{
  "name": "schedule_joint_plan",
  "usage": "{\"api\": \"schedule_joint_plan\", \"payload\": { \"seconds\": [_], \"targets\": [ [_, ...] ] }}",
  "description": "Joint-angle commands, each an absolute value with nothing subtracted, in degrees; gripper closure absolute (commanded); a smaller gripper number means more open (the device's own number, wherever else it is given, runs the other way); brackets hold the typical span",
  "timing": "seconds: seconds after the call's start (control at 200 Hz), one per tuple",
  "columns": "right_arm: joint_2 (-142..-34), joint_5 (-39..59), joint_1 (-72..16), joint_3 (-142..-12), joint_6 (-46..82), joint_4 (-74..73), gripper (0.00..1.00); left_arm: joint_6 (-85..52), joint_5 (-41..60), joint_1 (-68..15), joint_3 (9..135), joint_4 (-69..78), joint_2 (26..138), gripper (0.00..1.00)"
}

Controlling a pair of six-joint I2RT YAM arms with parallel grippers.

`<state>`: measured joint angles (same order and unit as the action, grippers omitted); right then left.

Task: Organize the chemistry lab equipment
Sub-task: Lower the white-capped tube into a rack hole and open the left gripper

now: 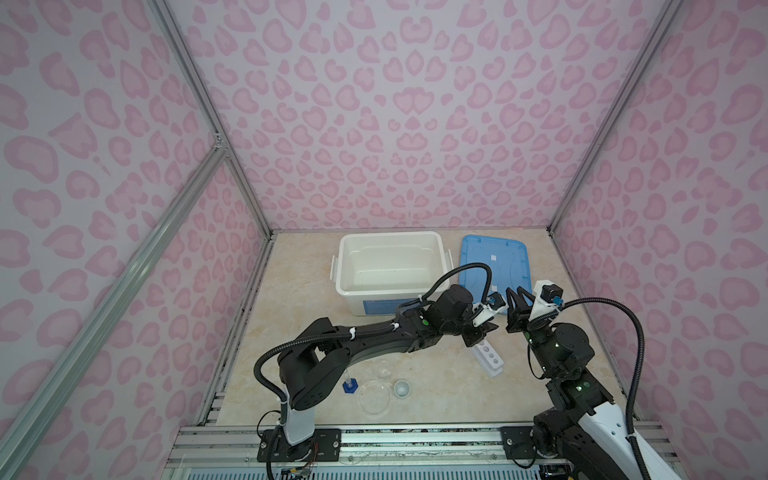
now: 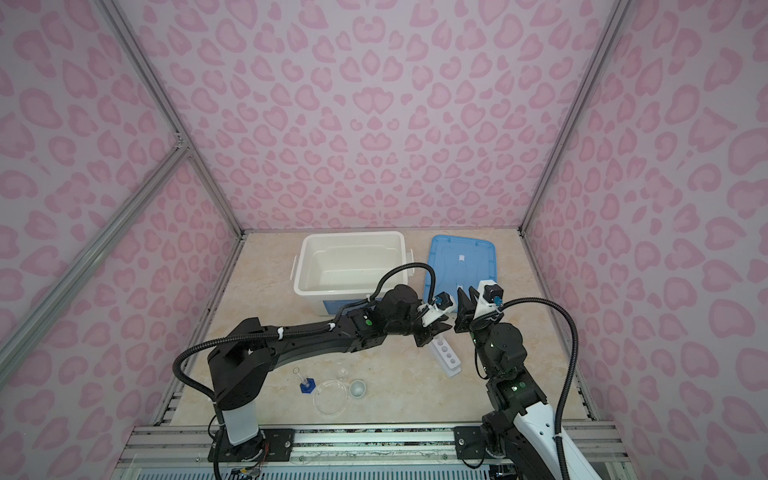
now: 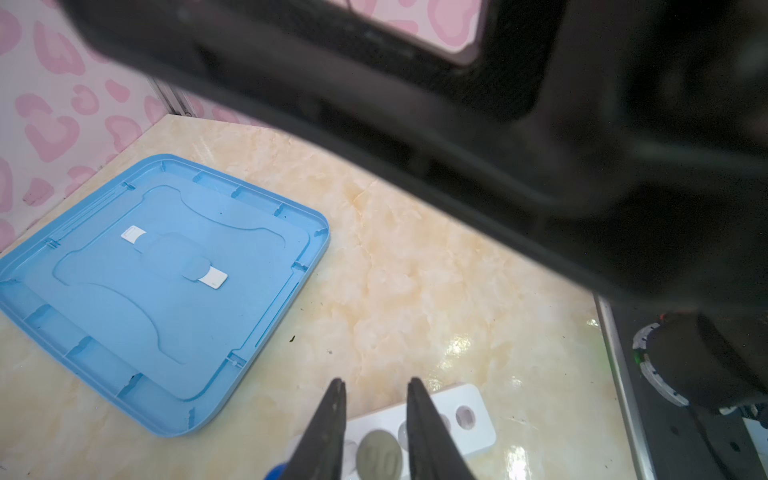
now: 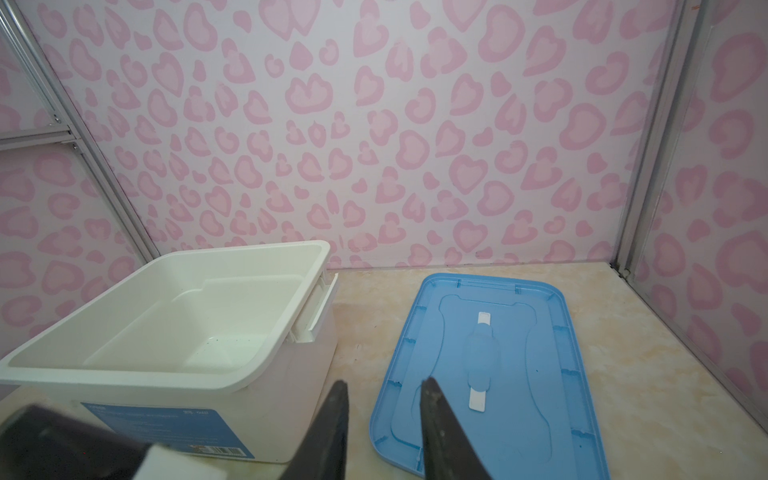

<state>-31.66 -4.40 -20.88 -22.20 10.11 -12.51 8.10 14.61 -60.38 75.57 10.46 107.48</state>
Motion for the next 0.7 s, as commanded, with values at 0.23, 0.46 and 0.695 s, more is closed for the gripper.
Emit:
{"api": "schedule_joint_plan", "payload": {
  "seconds": [0.23, 0.46, 0.695],
  "targets": [
    [-31.38, -4.07, -20.65, -22.17, 10.46, -14.46, 0.70, 8.43, 15.29, -60.38, 76.09, 12.38, 106.99, 0.65],
    [-32.17, -3.54, -20.65, -23.39, 10.02, -13.49, 0.70, 8.60, 16.52, -60.38, 76.05, 12.04, 103.49, 0.57],
    [-32.69, -2.91, -20.65, -24.94, 9.67, -11.84, 0.69, 8.79, 17.49, -60.38, 75.68, 12.02, 98.53, 0.57]
  ]
}}
